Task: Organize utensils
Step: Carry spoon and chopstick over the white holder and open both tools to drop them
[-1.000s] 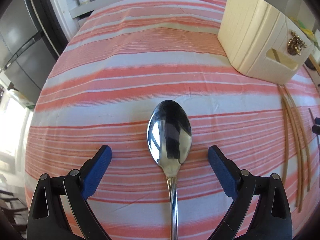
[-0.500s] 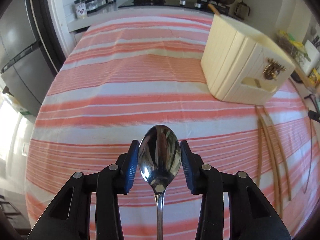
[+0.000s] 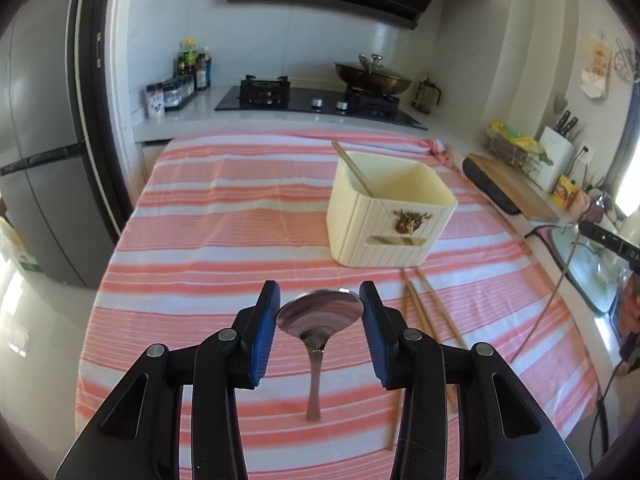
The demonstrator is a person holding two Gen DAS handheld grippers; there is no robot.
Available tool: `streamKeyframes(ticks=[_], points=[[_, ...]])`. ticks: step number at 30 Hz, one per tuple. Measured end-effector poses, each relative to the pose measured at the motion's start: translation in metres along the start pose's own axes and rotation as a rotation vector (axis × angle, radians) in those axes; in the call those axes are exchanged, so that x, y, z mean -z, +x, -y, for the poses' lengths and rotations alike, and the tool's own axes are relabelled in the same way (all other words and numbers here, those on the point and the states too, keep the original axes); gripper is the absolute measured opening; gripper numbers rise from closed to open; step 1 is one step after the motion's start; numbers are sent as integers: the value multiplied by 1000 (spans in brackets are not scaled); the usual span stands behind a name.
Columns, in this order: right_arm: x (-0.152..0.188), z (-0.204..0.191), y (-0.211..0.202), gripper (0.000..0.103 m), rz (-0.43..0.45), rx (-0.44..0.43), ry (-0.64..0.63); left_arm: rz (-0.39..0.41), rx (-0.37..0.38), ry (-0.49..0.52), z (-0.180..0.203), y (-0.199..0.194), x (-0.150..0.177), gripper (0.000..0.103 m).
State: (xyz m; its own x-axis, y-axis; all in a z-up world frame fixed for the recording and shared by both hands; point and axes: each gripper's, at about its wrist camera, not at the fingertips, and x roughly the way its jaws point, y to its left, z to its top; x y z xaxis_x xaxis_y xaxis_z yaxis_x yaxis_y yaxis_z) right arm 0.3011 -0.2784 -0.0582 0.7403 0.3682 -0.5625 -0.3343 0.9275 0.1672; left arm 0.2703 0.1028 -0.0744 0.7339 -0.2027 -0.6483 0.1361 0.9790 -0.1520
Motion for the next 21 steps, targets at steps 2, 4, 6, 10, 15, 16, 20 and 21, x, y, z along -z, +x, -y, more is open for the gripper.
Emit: streamKeyframes(ticks=[2, 4, 6, 10, 15, 16, 20, 21], points=[[-3, -2, -4, 6, 24, 6, 4, 16, 6, -1, 1, -5, -4, 41], [-6, -1, -5, 6, 39, 1, 16, 28, 10, 0, 2, -9, -8, 41], [-8, 0, -8, 6, 57, 1, 25, 34, 10, 4, 4, -11, -12, 41], [-16, 1, -9, 6, 79, -4, 27, 36, 10, 14, 7, -12, -18, 41], [-26, 0, -13, 6, 90, 1, 11, 33, 13, 24, 10, -11, -23, 41], [-28, 0, -13, 6, 93, 1, 9, 33, 15, 25, 11, -11, -24, 41], [-36, 3, -15, 6, 105, 5, 2, 29, 21, 33, 13, -10, -28, 41], [-38, 3, -15, 6, 107, 5, 2, 29, 23, 32, 13, -9, -29, 41]])
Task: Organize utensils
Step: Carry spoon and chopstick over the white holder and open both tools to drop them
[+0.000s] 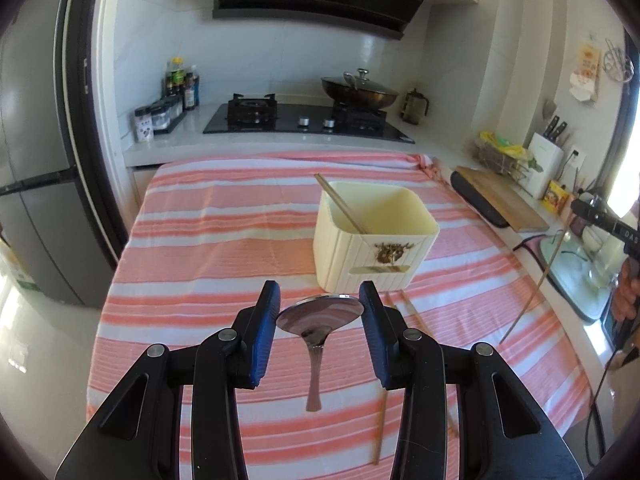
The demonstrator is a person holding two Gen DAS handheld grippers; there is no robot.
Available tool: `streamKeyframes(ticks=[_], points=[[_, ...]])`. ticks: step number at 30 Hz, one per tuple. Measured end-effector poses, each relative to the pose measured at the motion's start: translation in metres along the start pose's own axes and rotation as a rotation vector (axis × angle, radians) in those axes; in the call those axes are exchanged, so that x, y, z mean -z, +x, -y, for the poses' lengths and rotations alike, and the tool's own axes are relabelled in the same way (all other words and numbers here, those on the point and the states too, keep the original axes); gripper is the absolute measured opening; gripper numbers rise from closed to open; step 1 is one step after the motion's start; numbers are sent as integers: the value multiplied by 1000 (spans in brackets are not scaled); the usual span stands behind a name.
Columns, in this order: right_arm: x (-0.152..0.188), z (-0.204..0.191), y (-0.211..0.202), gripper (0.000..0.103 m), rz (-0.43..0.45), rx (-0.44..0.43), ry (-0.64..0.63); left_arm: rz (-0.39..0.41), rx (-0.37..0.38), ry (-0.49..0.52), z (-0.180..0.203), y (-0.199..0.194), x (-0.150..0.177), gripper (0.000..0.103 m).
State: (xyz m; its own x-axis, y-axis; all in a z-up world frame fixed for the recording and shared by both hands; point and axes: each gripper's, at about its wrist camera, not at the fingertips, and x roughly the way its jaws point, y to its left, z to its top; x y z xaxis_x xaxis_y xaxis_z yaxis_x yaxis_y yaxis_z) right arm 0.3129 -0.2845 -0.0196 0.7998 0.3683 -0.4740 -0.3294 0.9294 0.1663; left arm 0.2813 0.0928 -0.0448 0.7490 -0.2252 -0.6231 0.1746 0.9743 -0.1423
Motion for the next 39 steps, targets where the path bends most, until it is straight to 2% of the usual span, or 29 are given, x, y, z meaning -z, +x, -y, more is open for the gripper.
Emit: streamKeyframes(ticks=[11, 15, 20, 25, 30, 33, 35, 37, 39], points=[[-19, -1, 12, 6, 3, 8, -24, 24, 48, -4, 3, -10, -30, 41], [-37, -5, 16, 6, 26, 7, -43, 48, 59, -6, 4, -13, -56, 41], [-79, -14, 21, 6, 85, 6, -70, 119, 73, -42, 8, -13, -99, 41], [-118, -28, 33, 6, 139, -29, -74, 191, 85, -77, 17, 3, -137, 41], [-133, -42, 55, 6, 214, -50, -86, 236, 68, -98, 25, 38, -155, 41], [-129, -47, 80, 6, 232, -56, -93, 231, 48, -110, 25, 67, -156, 41], [-122, -48, 100, 6, 227, -54, -110, 197, 38, -115, 25, 89, -155, 41], [-114, -49, 125, 6, 180, -49, -117, 131, 34, -120, 23, 113, -151, 41], [-107, -47, 152, 6, 91, -63, -118, 38, 47, -137, 18, 139, -146, 41]])
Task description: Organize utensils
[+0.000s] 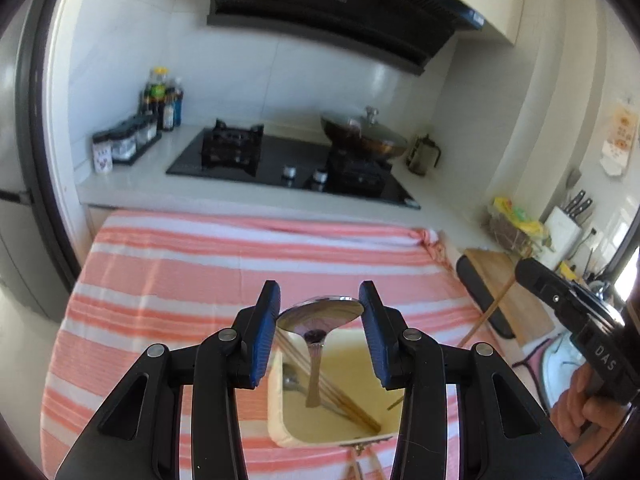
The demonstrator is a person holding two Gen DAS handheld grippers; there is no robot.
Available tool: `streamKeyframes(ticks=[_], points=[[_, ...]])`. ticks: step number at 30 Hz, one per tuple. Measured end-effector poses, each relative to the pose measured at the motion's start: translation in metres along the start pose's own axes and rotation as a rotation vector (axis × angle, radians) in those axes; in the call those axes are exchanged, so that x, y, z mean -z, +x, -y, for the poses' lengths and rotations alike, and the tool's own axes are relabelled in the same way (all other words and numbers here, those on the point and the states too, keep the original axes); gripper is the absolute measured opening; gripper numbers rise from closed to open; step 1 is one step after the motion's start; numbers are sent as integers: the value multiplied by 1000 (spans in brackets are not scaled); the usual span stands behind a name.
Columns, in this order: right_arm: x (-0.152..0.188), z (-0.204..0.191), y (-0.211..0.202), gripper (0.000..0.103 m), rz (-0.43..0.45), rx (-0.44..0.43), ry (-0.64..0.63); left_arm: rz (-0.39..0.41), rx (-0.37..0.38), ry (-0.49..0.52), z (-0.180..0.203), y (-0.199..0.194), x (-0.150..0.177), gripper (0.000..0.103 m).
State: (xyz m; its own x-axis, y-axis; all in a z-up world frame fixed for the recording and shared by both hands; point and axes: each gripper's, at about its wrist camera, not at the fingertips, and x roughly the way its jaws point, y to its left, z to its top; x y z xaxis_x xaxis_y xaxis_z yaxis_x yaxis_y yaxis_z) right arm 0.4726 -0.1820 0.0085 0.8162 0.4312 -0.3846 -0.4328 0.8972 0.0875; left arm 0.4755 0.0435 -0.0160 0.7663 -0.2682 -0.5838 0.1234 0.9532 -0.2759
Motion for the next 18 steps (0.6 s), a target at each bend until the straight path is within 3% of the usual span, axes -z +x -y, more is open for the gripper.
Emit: streamKeyframes(ticks=[2, 6, 7, 9, 10, 14, 18], points=[[11, 3, 31, 6, -121, -22, 19, -95, -2, -20, -8, 25, 7, 41], [32, 4, 78, 9, -286, -43, 37, -198, -12, -41, -15, 55, 22, 41], [34, 3, 82, 9, -291, -50, 48, -199, -9, -49, -16, 54, 25, 43], [34, 3, 78, 40, -265, -65, 71, -180, 19, -56, -18, 42, 31, 55], [34, 2, 70, 45, -234, -68, 79, -169, 26, -52, -19, 34, 33, 62], [47, -8, 29, 47, -188, -13, 7, -137, 16, -7, -28, -9, 59, 81], [101, -16, -25, 51, -212, 17, -78, -182, -4, 56, -39, -39, 118, 84]])
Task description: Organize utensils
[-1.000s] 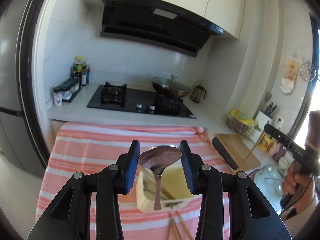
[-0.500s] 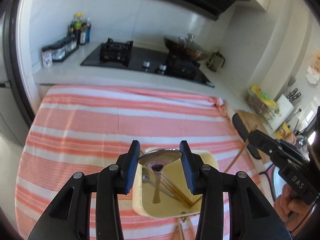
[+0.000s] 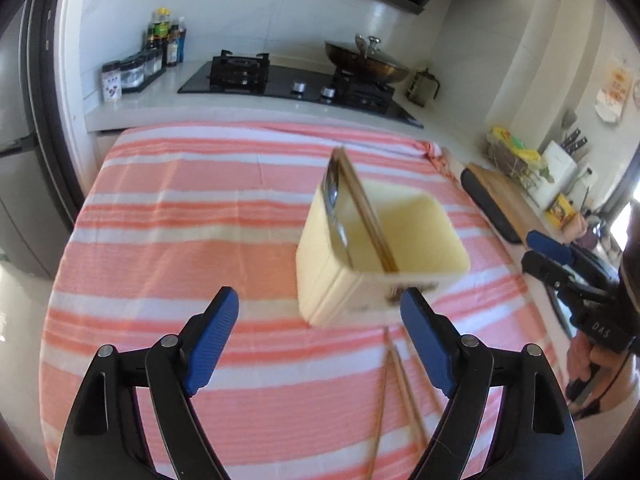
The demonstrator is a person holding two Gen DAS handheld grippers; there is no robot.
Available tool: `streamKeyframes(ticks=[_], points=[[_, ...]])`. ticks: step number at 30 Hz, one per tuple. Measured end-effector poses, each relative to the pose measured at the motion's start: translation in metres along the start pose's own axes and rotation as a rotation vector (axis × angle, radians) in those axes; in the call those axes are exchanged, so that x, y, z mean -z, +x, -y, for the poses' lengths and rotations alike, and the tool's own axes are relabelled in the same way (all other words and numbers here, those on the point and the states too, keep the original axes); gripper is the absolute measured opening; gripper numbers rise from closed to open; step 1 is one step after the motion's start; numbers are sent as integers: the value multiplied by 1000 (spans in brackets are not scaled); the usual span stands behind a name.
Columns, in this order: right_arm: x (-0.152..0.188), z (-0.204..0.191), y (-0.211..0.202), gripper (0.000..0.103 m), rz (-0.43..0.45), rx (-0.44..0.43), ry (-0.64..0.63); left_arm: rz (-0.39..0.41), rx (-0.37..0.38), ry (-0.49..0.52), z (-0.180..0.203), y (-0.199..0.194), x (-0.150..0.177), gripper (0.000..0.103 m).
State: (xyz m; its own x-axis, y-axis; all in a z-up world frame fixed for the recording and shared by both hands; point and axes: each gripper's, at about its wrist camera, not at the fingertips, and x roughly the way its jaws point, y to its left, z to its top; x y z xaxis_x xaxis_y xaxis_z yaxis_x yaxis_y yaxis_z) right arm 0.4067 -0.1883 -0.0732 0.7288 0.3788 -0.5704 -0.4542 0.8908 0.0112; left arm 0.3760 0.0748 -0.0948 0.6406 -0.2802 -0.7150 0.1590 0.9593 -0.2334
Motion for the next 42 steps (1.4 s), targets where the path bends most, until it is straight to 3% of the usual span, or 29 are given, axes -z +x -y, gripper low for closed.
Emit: streamKeyframes(ticks=[6, 10, 13, 22, 42], points=[[123, 0, -38, 51, -122, 90, 23, -74, -87, 33, 9, -13, 94, 84], [178, 2, -58, 51, -173, 118, 84, -70, -63, 2, 19, -23, 121, 84], [197, 4, -66, 51, -180, 130, 111, -54, -52, -20, 22, -26, 127, 85], [212, -3, -85, 51, -146, 108, 153, -56, -53, -31, 33, -37, 150, 85], [215, -19, -87, 51, -138, 82, 166, -37, -75, -83, 18, -43, 158, 86]])
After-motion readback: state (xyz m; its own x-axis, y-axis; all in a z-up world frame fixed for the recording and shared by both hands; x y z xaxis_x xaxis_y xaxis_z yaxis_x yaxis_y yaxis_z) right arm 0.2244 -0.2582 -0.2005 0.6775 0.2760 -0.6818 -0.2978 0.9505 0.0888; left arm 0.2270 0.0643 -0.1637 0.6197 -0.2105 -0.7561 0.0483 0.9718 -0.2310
